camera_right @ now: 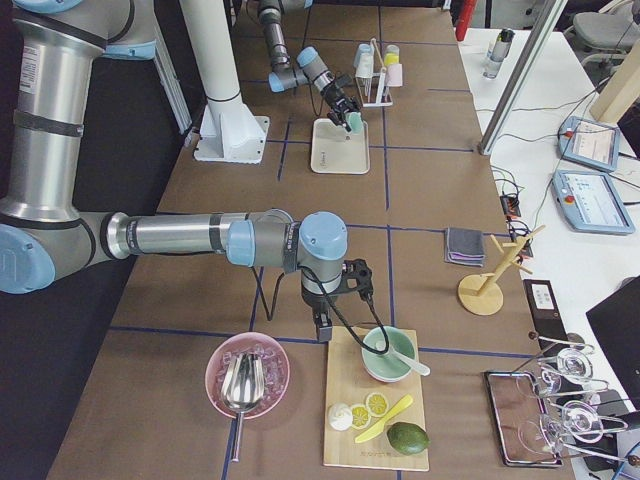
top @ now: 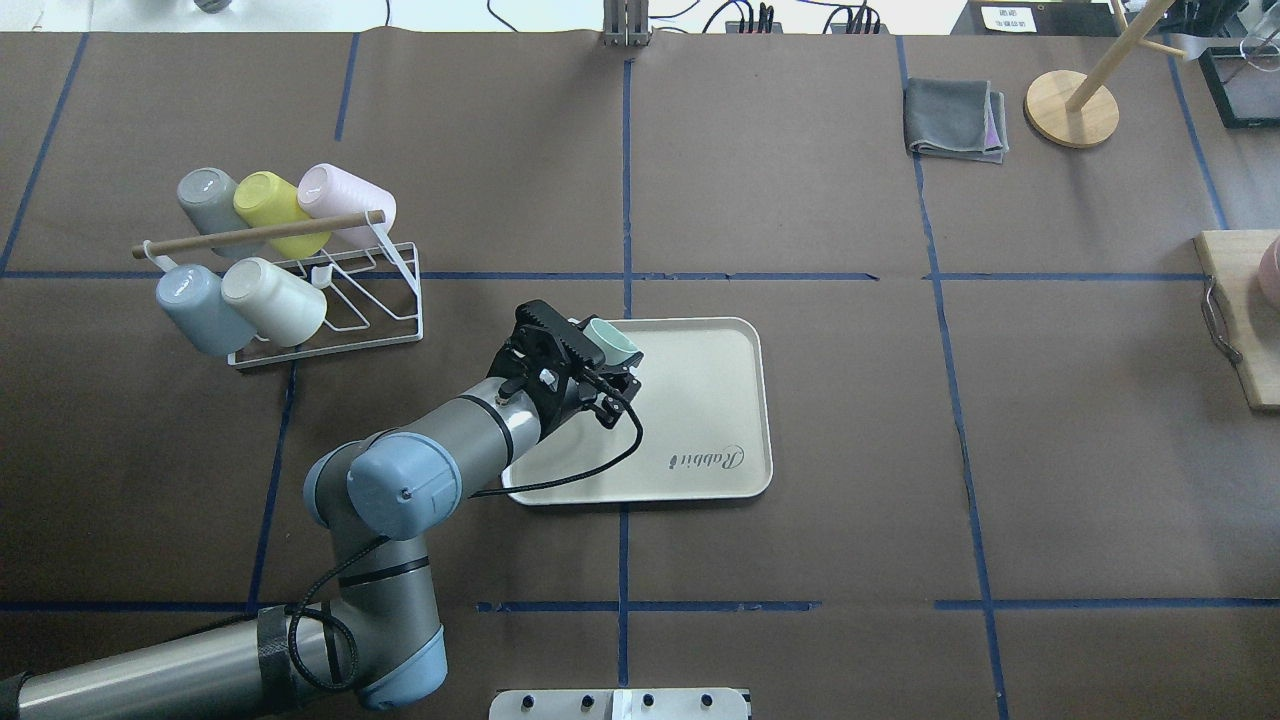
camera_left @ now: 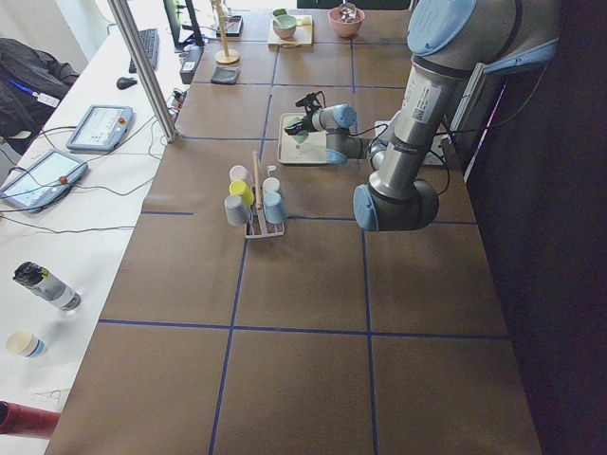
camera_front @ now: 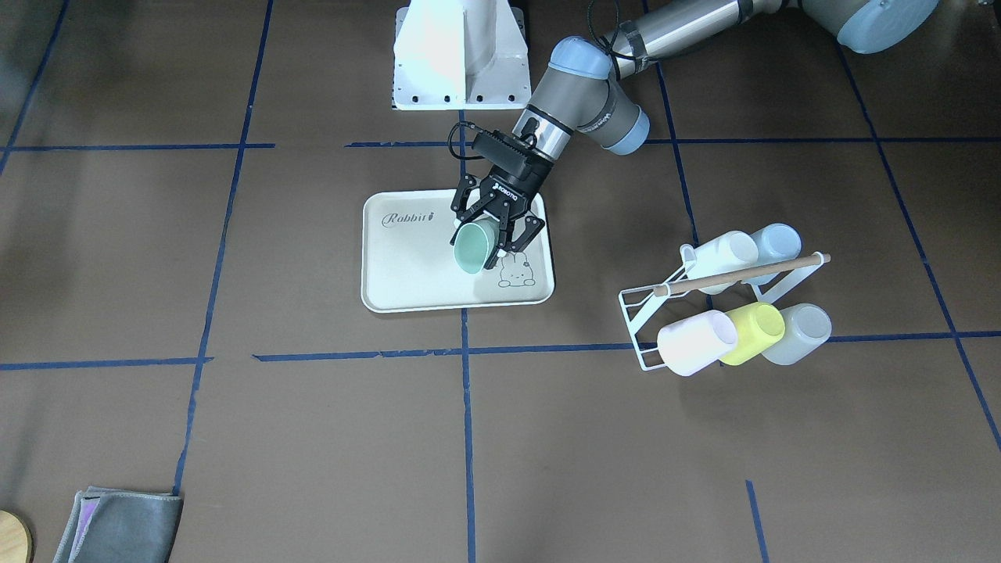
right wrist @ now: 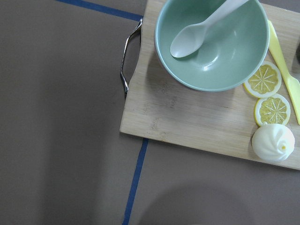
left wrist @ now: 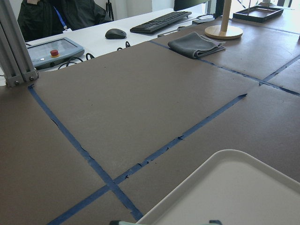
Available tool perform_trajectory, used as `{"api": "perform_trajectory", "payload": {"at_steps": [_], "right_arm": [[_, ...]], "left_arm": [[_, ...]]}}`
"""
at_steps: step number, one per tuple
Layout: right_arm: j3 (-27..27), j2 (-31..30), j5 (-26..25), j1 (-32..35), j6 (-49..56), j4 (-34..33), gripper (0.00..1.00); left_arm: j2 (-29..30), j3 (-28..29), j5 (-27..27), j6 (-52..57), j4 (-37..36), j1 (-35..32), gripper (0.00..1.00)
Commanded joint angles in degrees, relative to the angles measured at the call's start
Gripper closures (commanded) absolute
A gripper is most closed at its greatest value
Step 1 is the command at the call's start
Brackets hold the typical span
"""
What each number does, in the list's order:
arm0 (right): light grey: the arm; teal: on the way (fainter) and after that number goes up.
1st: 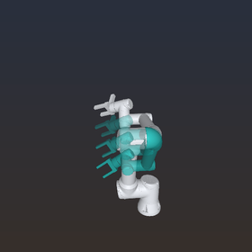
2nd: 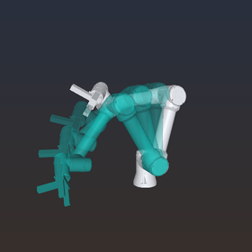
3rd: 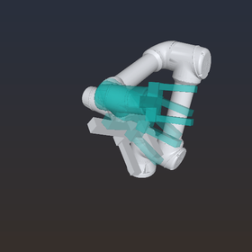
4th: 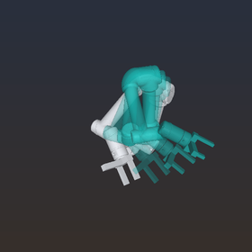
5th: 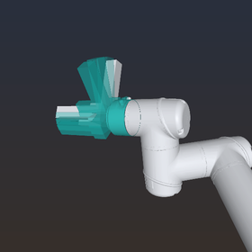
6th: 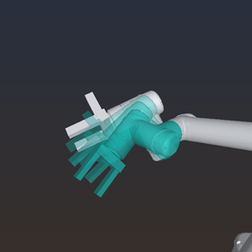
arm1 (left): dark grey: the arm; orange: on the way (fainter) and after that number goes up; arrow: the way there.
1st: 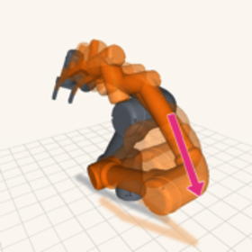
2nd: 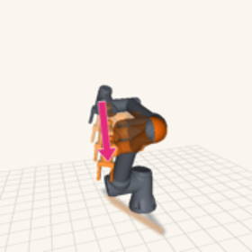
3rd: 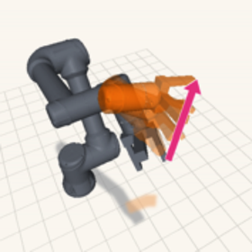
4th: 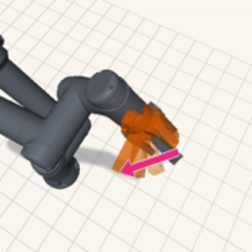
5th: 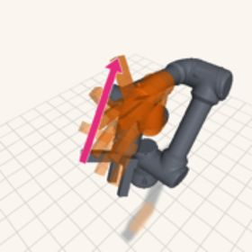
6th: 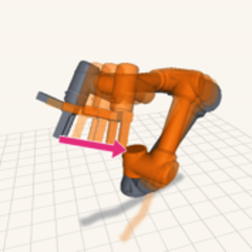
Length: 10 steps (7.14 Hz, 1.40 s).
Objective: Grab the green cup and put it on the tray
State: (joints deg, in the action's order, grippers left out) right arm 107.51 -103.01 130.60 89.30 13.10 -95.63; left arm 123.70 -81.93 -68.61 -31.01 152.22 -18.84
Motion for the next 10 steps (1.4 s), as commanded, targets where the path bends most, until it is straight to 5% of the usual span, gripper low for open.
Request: {"api": "perform_trajectory", "payload": {"at_steps": [1, 6, 10], "right_arm": [[-0.4, 0.0, 0.0, 0.0, 0.0, 0.0, 0.0], [-0.4, 0.0, 0.0, 0.0, 0.0, 0.0, 0.0], [-0.4, 0.0, -0.1, 0.0, 0.0, 0.0, 0.0]], "left_arm": [[0.1, 0.5, 0.0, 0.2, 0.0, 0.0, 0.3], [-0.1, 0.2, -0.1, 0.2, 0.0, 0.0, 0.18], [-0.1, 0.2, -0.1, 0.2, 0.0, 0.0, 0.18]]}}
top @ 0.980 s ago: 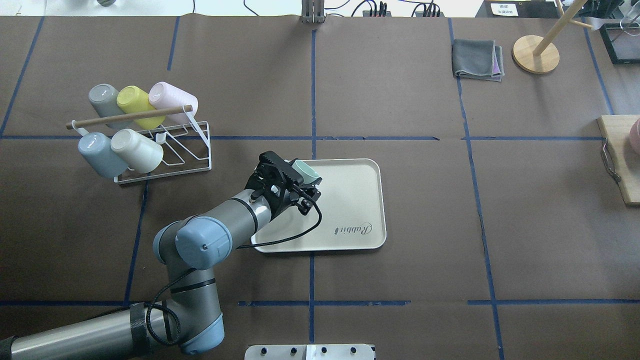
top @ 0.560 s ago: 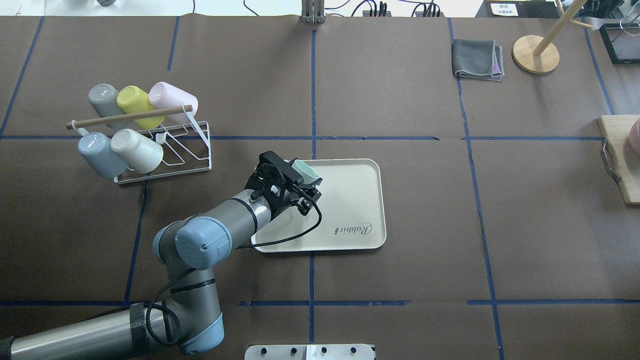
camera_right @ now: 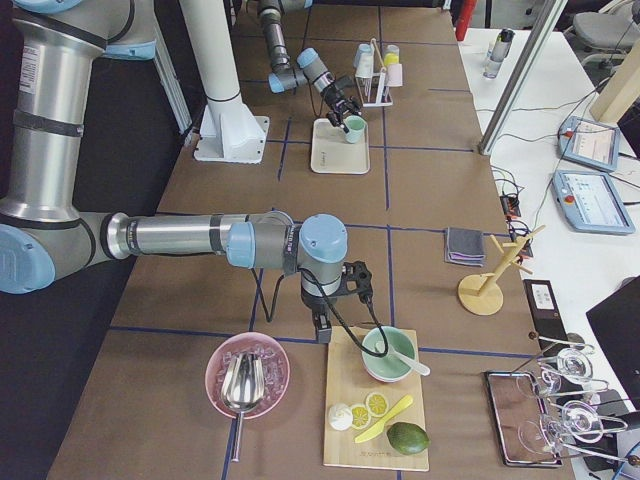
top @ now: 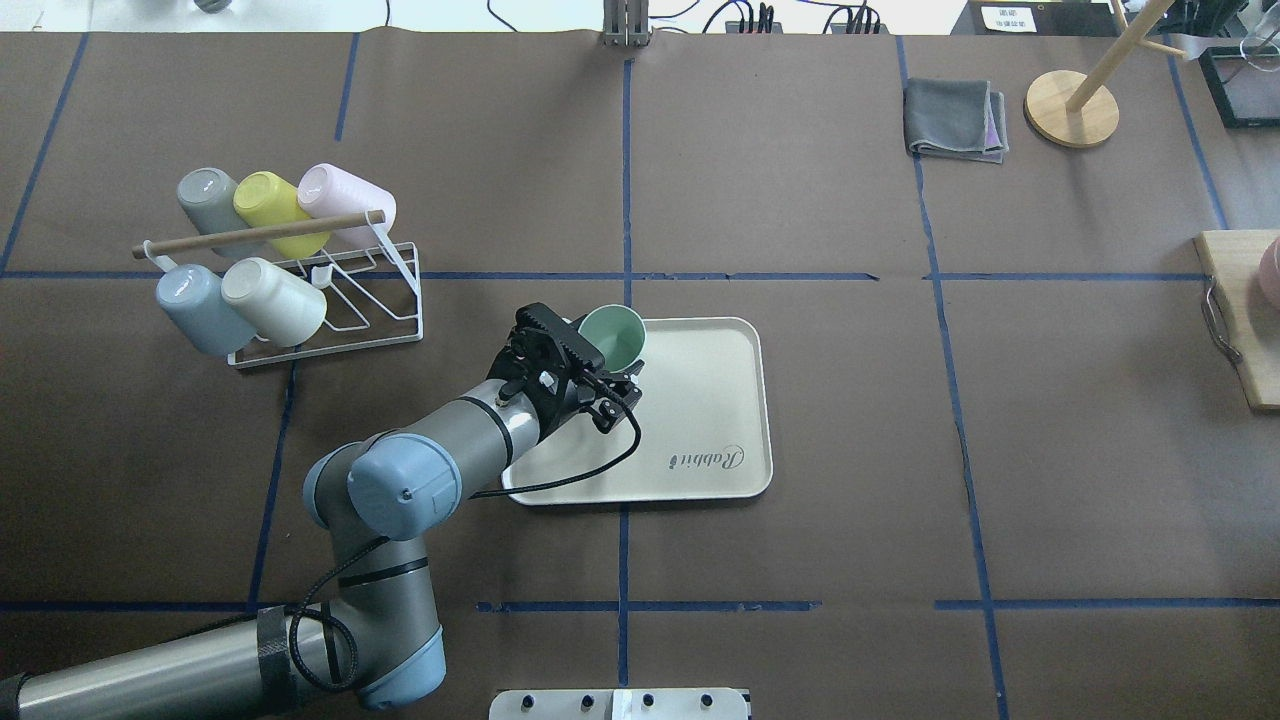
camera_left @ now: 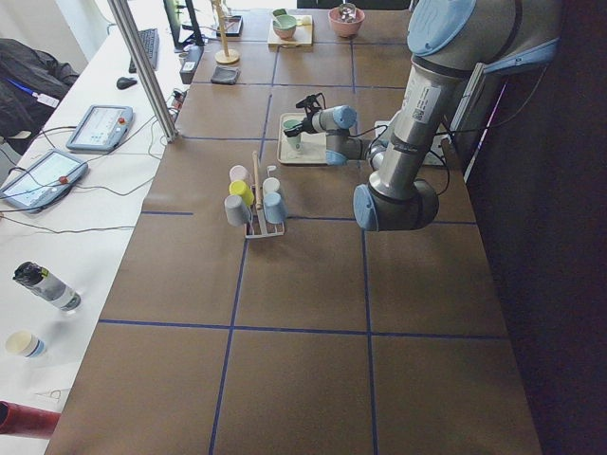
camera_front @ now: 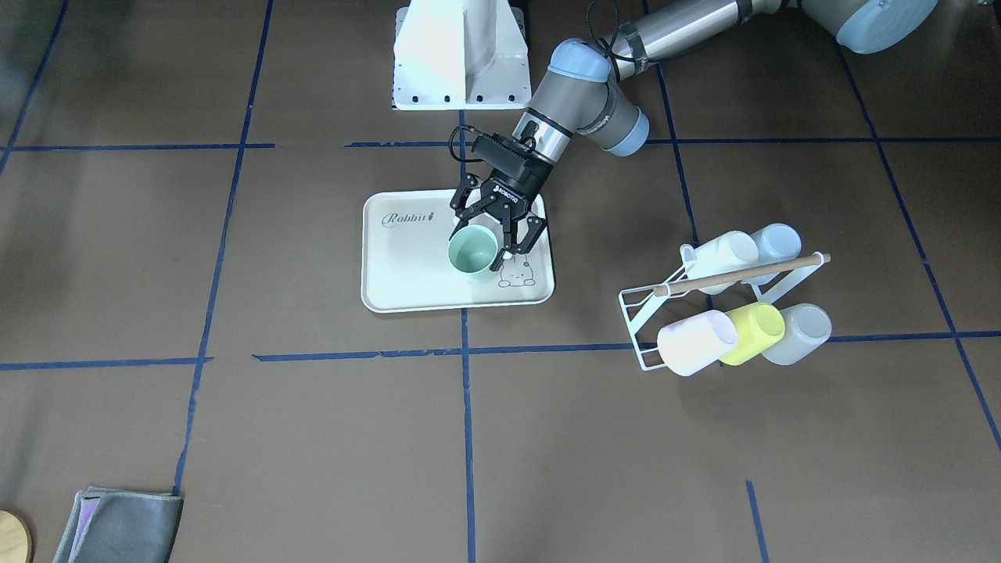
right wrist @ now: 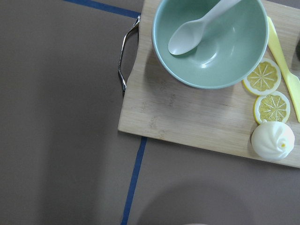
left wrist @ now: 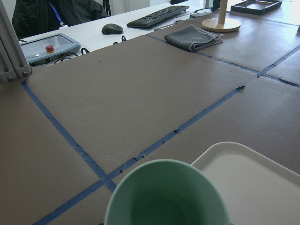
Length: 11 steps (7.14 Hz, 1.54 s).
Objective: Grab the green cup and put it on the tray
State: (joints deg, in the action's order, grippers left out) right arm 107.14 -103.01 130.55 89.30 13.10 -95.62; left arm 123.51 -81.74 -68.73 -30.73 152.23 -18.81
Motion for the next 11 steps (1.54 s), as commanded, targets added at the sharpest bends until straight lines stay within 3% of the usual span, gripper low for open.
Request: {"api": "perform_trajectory", "payload": {"at_steps": [1, 7, 8, 11], "right_arm": [[0.0, 0.0, 0.0, 0.0, 0.0, 0.0, 0.0], [-1.1, 0.0, 0.0, 0.0, 0.1, 0.0, 0.0], [-1.1, 0.0, 0.0, 0.0, 0.1, 0.0, 0.0], [-1.1, 0.0, 0.1, 0.0, 0.1, 0.0, 0.0]], "left_arm": [[0.1, 0.1, 0.0, 0.0, 0.0, 0.0, 0.18], [0.6, -0.1, -0.1, -0.1, 0.2, 2.7, 0.17], [0.5, -0.1, -0.6, -0.1, 2.1, 2.7, 0.02], [0.3, -2.5, -0.9, 0.1, 2.5, 2.2, 0.0]]}}
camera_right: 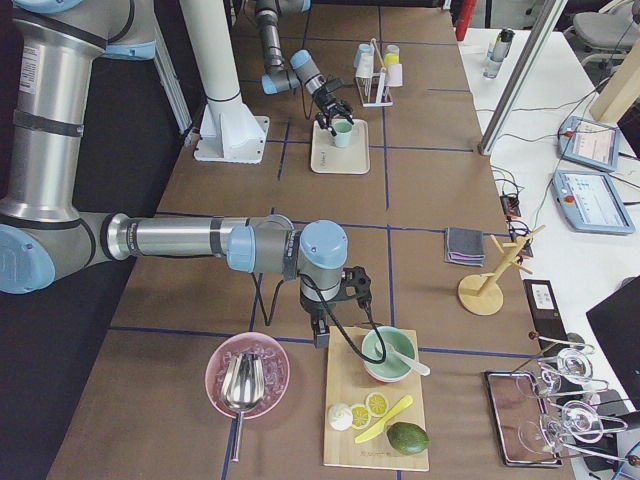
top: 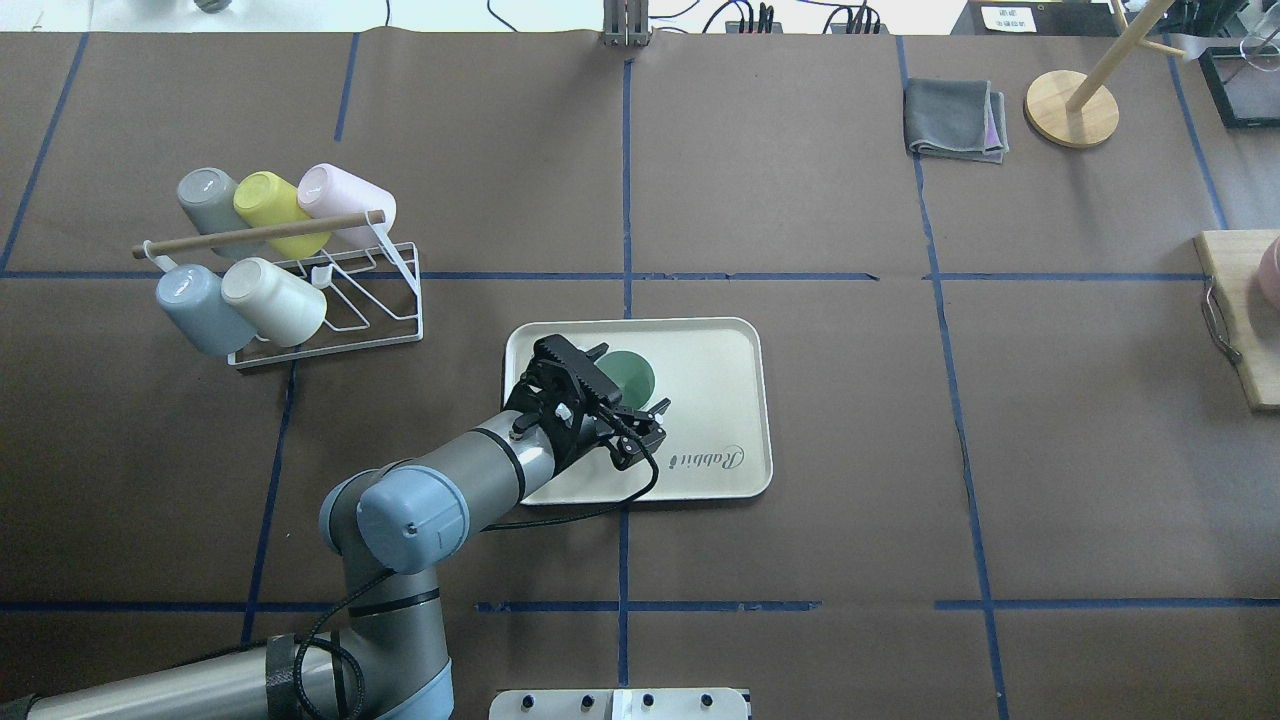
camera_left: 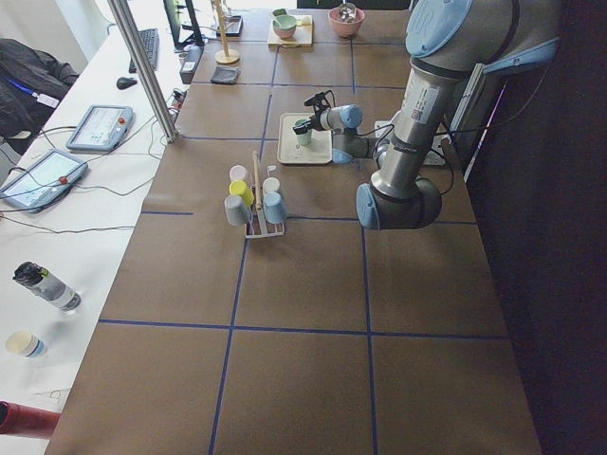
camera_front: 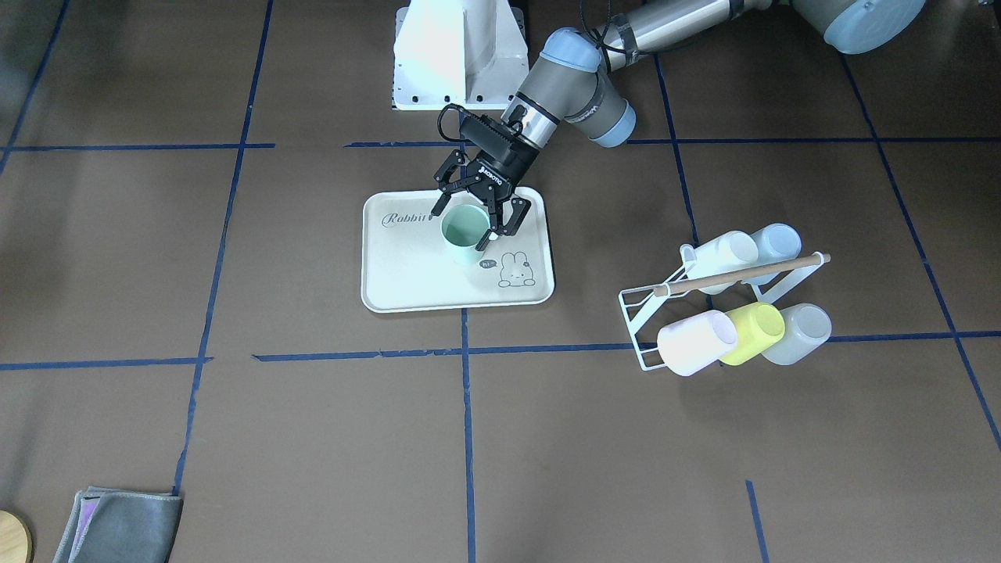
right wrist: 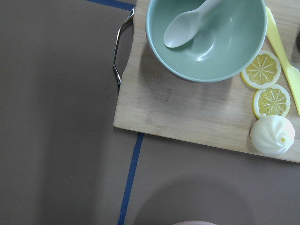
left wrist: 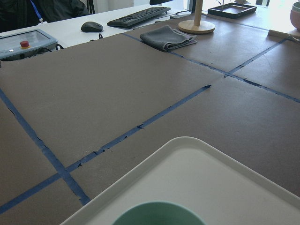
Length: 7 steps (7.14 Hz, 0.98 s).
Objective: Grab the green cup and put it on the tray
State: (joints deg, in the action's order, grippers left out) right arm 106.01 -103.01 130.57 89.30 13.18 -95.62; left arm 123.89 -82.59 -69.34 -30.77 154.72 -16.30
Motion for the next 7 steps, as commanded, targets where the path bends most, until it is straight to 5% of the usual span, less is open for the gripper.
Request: {"api": "perform_trajectory", "payload": {"at_steps": [1, 3, 7], "right_arm": [[0.2, 0.1, 0.0, 0.0, -0.1, 0.0, 0.0], [0.4, 0.2, 0.0, 0.0, -0.1, 0.1, 0.0], [0.3, 0.5, -0.1, 0.0, 0.0, 0.2, 0.0]], "left_arm": [[-0.2, -5.2, -0.2, 2.4, -1.1, -0.7, 0.0], [-0.7, -10.0, -4.5, 2.7, -8.5, -3.1, 0.0], [-5.8, -24.6, -28.1, 8.6, -38.4, -16.6, 0.0]]}}
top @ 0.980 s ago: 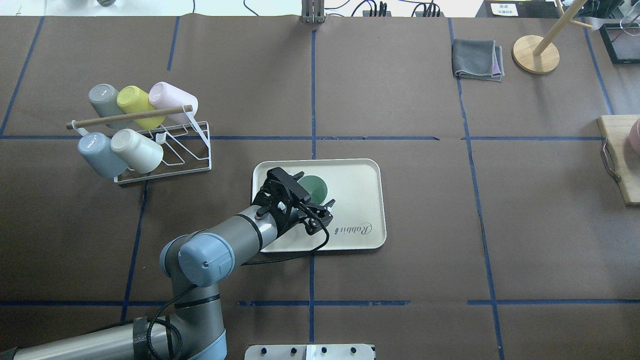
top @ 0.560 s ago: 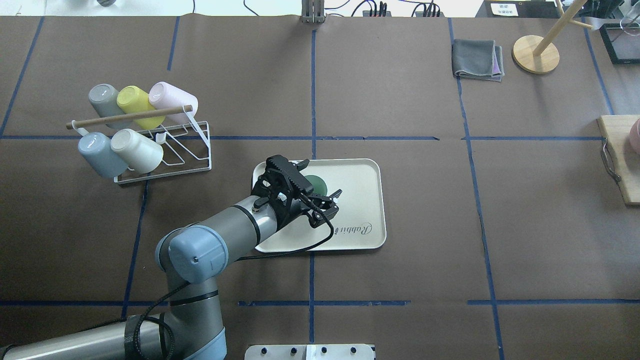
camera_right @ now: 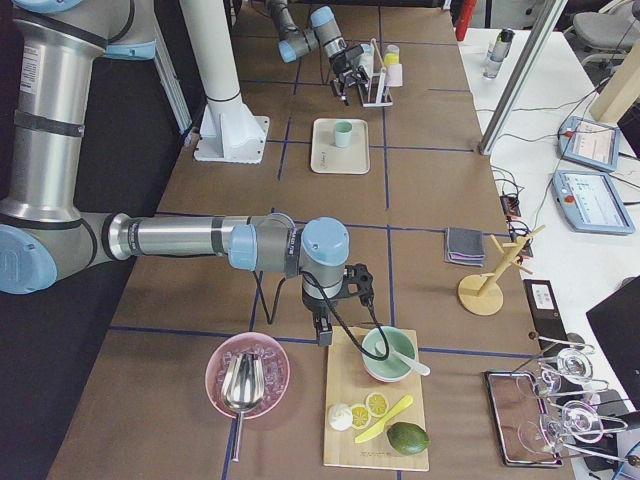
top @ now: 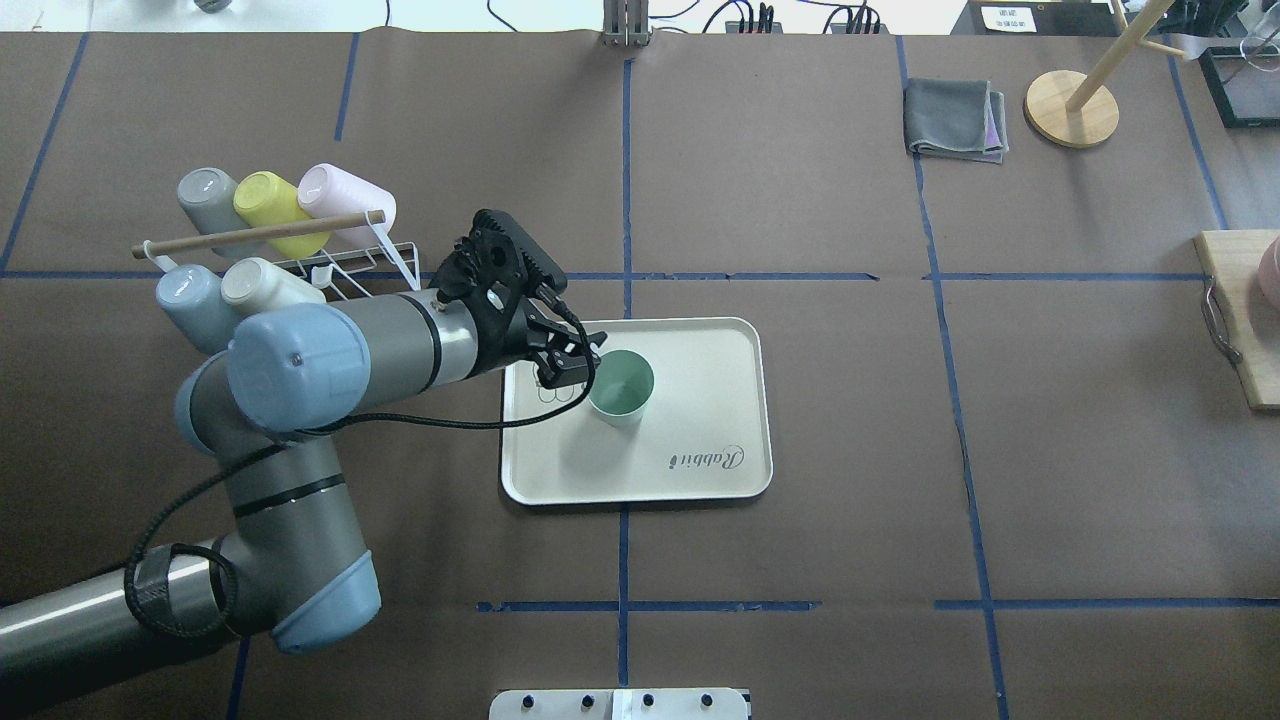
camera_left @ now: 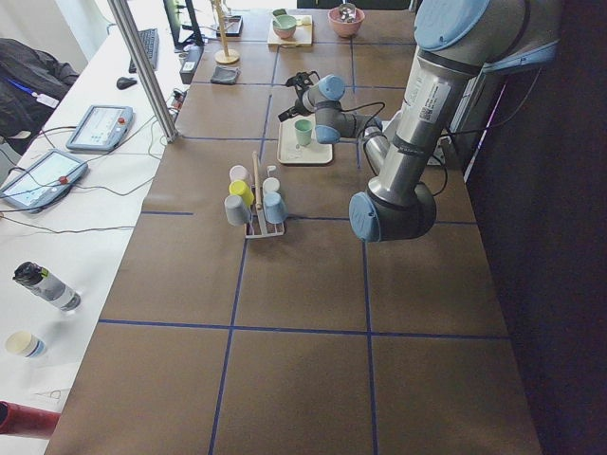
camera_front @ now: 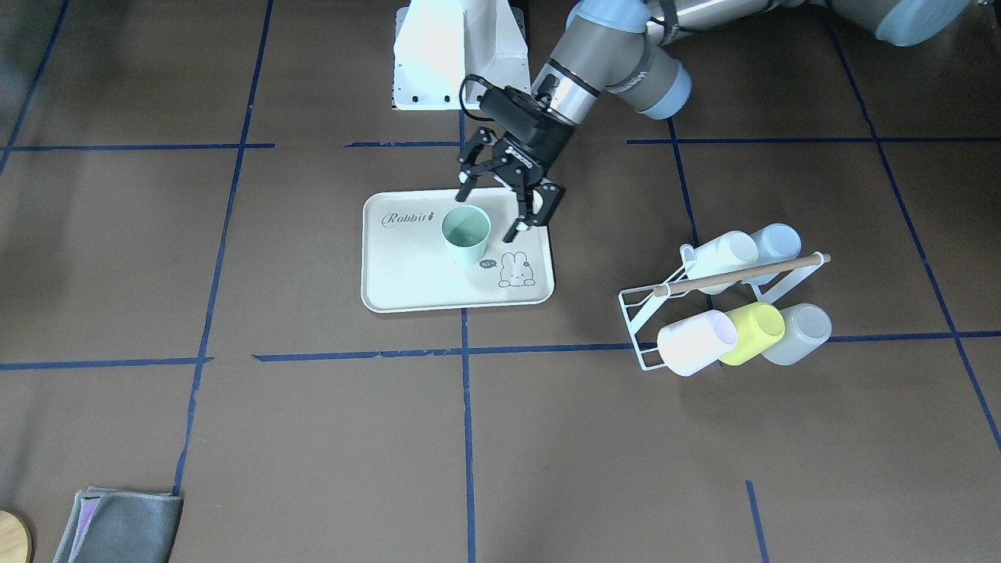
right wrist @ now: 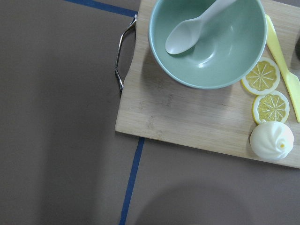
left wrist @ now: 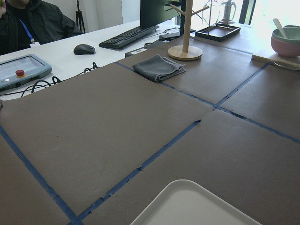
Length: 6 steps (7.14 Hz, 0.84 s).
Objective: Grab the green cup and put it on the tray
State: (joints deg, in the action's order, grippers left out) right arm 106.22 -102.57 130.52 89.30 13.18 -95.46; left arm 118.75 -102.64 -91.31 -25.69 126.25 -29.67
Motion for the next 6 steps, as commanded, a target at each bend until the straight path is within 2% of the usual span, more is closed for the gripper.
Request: {"api": "perform_trajectory", "payload": {"at_steps": [1, 2, 3, 4, 5, 6], "right_arm": [[0.1, 0.1, 0.0, 0.0, -0.4, 0.1, 0.0], [0.1, 0.4, 0.1, -0.1, -0.4, 0.0, 0.0], [0.3, 0.4, 0.1, 0.0, -0.5, 0.1, 0.0], [0.3, 0.4, 0.1, 0.0, -0.4, 0.1, 0.0], [0.4, 0.4, 0.2, 0.0, -0.4, 0.1, 0.0], [0.3, 0.4, 0.2, 0.0, -0.4, 0.1, 0.0]], "left_arm": [[-0.6, -8.5, -9.6, 6.2, -21.5, -5.6, 0.0], [-0.6, -12.7, -10.4, 9.7, -31.8, -7.7, 0.0], [-0.7, -16.1, -10.3, 19.0, -39.9, -10.6, 0.0], [-3.2, -18.4, -10.4, 27.3, -44.2, -14.7, 0.0], [-6.2, -18.6, -10.6, 33.3, -44.4, -18.7, 0.0], [-8.3, -18.0, -12.9, 38.6, -44.6, -23.4, 0.0]]}}
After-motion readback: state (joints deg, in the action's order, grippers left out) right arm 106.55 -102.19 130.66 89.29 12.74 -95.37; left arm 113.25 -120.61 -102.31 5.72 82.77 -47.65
